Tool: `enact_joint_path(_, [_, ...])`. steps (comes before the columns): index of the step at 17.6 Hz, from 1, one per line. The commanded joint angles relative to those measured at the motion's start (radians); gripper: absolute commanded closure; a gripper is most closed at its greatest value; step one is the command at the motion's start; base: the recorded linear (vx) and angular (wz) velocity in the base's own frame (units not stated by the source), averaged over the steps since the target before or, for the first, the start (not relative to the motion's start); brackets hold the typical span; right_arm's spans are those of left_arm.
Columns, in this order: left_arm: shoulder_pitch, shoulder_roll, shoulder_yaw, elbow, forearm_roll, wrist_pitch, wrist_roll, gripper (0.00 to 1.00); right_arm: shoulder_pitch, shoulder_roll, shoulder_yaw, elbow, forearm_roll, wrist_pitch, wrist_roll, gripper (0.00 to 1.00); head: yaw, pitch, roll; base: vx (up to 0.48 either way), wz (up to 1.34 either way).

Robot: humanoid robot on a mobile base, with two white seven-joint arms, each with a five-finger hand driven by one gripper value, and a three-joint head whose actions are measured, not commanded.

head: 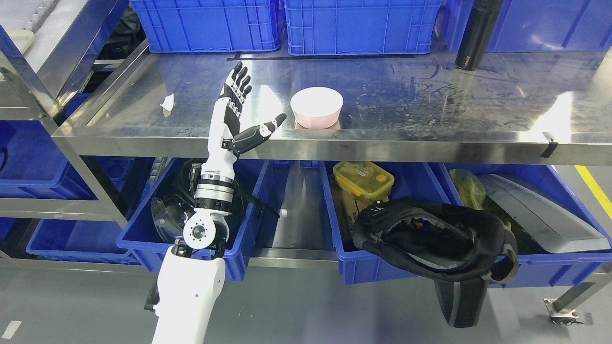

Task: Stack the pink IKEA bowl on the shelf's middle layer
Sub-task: 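Reach the left hand toward the pink bowl on the steel shelf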

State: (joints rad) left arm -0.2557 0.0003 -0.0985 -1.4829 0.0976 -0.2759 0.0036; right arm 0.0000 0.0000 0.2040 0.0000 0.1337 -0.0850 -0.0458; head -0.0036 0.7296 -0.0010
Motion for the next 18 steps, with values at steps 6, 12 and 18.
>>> enact_joint_path(6, [-0.124,0.089,0.011,0.0,-0.083,-0.005,-0.034,0.0,0.015,-0.017,0.0,-0.017,0.0,0.001,0.0,0.0,0.0,0.0,0.0,0.0,0.0])
enact_joint_path(12, [-0.4,0.172,-0.076,0.004,-0.684,0.194,-0.359,0.01,0.015,-0.017,0.002,-0.017,0.001,0.001,0.0,0.0,0.0,0.0,0.0,0.0,0.0])
enact_joint_path(18, [-0.554,0.153,-0.326,0.048,-1.174,0.201,-0.586,0.07,0.015,-0.017,0.0,-0.017,0.0,0.001,0.0,0.0,0.0,0.0,0.0,0.0,0.0])
